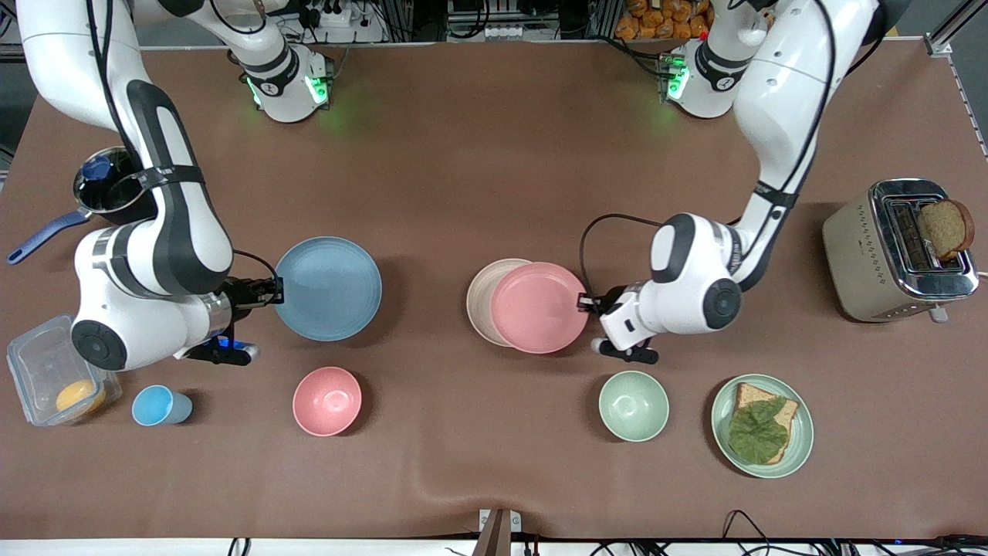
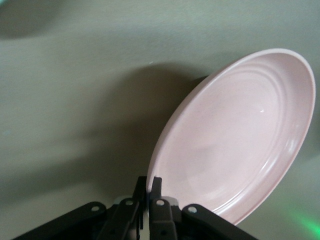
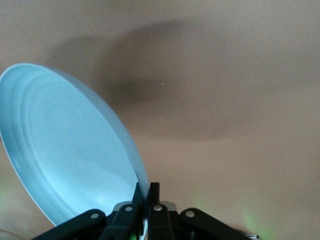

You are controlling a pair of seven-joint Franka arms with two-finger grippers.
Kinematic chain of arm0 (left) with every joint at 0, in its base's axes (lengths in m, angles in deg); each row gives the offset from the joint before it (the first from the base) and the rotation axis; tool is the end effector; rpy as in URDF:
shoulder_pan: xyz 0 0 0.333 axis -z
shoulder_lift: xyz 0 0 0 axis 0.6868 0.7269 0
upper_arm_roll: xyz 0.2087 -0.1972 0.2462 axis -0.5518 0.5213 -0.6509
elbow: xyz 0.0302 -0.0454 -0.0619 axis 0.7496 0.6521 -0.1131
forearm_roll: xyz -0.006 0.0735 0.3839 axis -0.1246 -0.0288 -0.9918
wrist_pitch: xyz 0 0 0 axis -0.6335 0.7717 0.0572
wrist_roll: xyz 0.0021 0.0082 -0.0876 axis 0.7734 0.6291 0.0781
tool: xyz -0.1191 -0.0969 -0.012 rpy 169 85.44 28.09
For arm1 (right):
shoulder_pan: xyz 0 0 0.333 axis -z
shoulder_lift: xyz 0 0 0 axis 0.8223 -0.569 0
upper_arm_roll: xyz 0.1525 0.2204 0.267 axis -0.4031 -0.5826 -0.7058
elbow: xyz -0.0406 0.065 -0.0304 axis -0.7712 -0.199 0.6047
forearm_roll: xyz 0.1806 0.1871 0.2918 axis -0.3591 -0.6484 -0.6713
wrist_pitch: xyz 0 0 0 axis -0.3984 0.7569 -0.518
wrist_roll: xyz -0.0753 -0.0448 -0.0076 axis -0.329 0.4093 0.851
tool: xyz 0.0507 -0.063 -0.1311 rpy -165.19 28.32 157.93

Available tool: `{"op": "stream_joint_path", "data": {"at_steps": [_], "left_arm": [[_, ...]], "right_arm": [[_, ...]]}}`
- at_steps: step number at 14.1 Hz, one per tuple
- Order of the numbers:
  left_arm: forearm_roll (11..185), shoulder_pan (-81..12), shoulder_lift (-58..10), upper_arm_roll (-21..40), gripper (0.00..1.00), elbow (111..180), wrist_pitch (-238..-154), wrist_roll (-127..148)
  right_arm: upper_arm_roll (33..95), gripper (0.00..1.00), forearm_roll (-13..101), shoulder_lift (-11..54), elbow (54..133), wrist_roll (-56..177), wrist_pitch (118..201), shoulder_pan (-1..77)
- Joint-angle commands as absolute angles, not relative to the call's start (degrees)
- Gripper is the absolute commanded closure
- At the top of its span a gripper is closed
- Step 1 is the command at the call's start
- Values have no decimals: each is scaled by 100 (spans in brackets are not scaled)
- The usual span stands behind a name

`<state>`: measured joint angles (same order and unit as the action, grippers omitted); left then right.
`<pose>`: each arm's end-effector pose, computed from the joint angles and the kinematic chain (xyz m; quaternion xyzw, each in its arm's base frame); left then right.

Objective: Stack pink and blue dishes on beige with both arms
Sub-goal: 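Lower the pink plate onto the beige plate and open the left gripper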

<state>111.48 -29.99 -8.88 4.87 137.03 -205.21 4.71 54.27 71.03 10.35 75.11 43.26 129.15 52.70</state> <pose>0.6469 -0.3316 0.2307 0.9695 -0.0762 -0.0973 0.2118 0.6590 0.0990 0.3383 -0.9593 0.0577 0.2687 0.0647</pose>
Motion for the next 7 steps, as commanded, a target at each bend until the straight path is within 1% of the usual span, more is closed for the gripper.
{"op": "stream_joint_path", "data": {"at_steps": [1, 7], "left_arm": [[11247, -2783, -685, 418, 100, 13501, -20751, 539], [11256, -2527, -667, 417, 100, 13509, -20884, 793]], "right_arm": [[5342, 100, 7185, 1057, 7520, 4386, 12905, 5365], [5333, 100, 7097, 1039, 7520, 4290, 12993, 5286]]}}
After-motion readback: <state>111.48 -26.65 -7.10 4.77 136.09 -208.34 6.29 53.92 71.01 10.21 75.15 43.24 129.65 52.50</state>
